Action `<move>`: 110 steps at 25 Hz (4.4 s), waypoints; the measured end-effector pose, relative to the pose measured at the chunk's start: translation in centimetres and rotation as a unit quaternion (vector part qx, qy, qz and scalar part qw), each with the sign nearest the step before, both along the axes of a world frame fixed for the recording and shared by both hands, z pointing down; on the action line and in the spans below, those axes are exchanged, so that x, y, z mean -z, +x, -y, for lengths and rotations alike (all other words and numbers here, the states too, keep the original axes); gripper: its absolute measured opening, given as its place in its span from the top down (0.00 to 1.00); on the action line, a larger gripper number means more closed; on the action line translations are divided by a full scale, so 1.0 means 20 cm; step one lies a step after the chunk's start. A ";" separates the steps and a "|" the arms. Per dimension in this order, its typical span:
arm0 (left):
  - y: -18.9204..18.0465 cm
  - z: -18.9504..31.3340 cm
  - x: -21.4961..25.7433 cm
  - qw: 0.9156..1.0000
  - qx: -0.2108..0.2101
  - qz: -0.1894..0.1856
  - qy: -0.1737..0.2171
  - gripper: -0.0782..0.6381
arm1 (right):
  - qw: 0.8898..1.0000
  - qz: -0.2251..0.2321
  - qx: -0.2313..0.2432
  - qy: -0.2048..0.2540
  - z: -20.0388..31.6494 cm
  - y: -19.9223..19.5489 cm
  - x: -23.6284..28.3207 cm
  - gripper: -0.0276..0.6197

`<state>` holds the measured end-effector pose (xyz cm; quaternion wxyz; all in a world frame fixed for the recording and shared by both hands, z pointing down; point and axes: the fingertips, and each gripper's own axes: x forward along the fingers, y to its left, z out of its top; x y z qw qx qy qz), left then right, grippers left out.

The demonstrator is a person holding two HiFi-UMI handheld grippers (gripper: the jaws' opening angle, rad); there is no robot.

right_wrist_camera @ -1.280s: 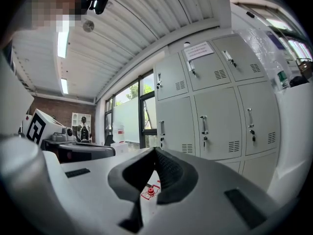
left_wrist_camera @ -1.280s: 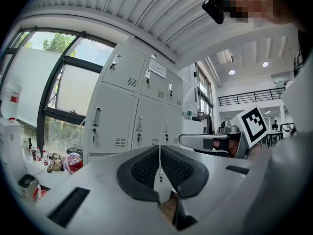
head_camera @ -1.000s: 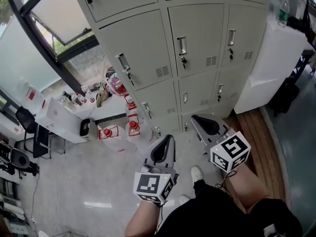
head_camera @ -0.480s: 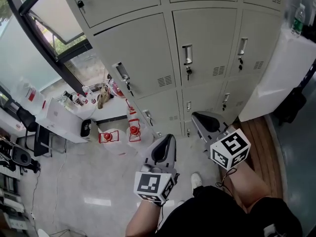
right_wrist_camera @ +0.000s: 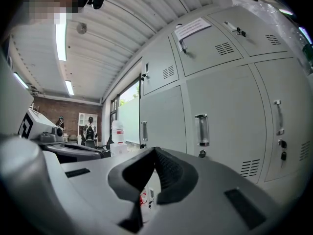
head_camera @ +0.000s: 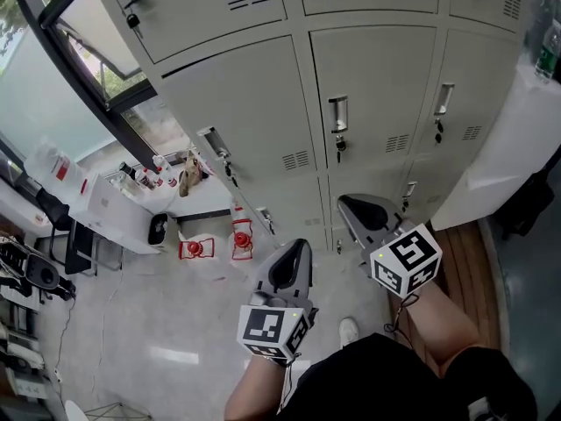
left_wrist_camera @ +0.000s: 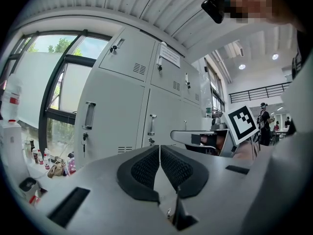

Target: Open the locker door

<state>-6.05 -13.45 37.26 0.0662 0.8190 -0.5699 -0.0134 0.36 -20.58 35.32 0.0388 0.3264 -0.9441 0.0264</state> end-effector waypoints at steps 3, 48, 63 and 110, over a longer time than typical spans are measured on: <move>0.00 0.06 -0.02 1.000 0.010 0.001 -0.002 0.86 | 1.000 0.003 0.006 0.002 0.05 0.01 0.01 0.87; -0.26 0.67 -0.03 0.991 -0.135 0.008 -0.007 0.86 | 0.970 -0.057 -0.235 0.024 0.94 -0.09 -0.01 0.58; -0.31 0.76 -0.06 0.985 -0.173 0.004 -0.013 0.86 | 0.954 -0.083 -0.286 0.027 1.03 -0.12 -0.04 0.69; 0.17 0.48 -0.04 0.919 -0.395 0.001 0.000 0.86 | 0.935 -0.066 -0.347 0.024 0.28 0.39 -0.04 0.69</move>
